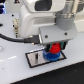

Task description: Insert the blue gear onto the right peg, followed by the red gear

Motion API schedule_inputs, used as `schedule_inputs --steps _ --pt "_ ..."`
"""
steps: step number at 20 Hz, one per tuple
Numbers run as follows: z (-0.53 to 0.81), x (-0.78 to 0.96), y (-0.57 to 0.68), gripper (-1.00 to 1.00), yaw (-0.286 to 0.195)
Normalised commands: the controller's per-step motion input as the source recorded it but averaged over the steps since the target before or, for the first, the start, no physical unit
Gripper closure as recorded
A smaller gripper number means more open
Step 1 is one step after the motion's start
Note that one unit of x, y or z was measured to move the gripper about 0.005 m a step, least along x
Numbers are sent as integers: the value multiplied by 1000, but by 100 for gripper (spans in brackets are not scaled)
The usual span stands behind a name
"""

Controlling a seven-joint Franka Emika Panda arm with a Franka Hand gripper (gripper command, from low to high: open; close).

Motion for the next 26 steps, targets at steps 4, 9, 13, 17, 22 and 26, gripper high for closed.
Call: schedule_inputs --steps 4,9,13,17,22,26 --pt "-12 26 10 100 0" --pt "96 -11 51 100 0" --pt "278 -105 127 100 0" --pt "134 6 -30 100 0" --pt "-65 -142 30 100 0" --pt "-145 -131 0 100 0"
